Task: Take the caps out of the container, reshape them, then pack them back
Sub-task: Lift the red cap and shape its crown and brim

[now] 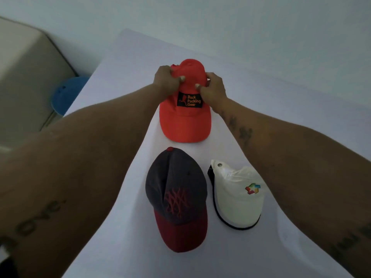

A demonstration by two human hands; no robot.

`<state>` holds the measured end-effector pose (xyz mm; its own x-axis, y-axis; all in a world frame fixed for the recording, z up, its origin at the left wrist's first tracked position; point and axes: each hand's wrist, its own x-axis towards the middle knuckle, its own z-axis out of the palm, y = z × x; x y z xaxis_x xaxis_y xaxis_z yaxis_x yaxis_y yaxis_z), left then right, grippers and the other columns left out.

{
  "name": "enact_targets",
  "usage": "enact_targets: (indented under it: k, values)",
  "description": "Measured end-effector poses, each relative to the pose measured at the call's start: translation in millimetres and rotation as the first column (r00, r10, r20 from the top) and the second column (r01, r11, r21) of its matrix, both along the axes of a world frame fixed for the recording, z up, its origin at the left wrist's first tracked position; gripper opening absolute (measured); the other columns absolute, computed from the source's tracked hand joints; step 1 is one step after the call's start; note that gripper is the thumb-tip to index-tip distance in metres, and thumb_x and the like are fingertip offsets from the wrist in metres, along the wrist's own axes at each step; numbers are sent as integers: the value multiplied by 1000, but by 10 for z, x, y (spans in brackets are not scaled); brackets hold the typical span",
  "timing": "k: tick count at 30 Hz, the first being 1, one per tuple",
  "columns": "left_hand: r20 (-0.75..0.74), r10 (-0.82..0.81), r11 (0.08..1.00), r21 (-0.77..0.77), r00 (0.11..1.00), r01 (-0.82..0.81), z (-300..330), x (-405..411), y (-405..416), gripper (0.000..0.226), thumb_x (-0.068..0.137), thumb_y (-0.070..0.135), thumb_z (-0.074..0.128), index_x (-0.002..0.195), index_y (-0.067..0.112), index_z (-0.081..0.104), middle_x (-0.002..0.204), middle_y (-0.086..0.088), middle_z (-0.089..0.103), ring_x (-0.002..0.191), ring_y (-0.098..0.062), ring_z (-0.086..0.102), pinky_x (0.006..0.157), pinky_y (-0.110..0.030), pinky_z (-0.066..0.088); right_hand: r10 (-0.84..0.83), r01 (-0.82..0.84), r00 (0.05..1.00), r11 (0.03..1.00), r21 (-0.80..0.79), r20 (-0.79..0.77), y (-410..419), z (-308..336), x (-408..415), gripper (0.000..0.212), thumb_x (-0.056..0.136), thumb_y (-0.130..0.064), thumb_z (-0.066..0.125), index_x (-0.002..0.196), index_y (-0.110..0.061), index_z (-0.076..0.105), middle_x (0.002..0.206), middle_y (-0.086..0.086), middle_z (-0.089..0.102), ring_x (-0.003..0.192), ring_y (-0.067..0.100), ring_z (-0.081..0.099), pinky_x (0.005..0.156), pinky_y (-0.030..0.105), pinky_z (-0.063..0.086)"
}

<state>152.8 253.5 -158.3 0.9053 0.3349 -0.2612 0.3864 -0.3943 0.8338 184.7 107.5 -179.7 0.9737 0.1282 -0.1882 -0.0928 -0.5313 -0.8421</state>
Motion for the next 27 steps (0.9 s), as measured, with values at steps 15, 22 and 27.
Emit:
enact_targets:
  k: [15, 22, 27]
  values:
    - [397, -148, 976, -91, 906, 199, 3055, -691, 13, 21, 93, 29, 59, 77, 14, 59, 78, -2, 59, 77, -19, 56, 70, -30, 49, 172, -252, 899, 955, 154, 403, -394, 3139, -412, 40, 76, -39, 74, 85, -1, 68, 84, 12, 70, 79, 24, 69, 77, 41, 57]
    - [624, 55, 995, -96, 779, 6, 4283, -1319, -479, 26, 93, 26, 55, 69, 17, 51, 72, 3, 54, 66, -9, 50, 59, -21, 44, 3, -222, 770, 939, 264, 638, -466, 4367, -1033, 47, 80, -50, 64, 59, -14, 43, 58, 2, 38, 56, 17, 38, 55, 31, 33]
    - [622, 234, 971, -190, 747, -146, 4530, -1621, -813, 33, 98, 30, 42, 78, 7, 55, 70, -3, 53, 68, -19, 53, 59, -28, 46, -25, -300, 782, 860, 412, 622, -555, 4590, -1397, 39, 84, -38, 68, 61, -12, 48, 58, -1, 45, 54, 12, 44, 54, 27, 39]
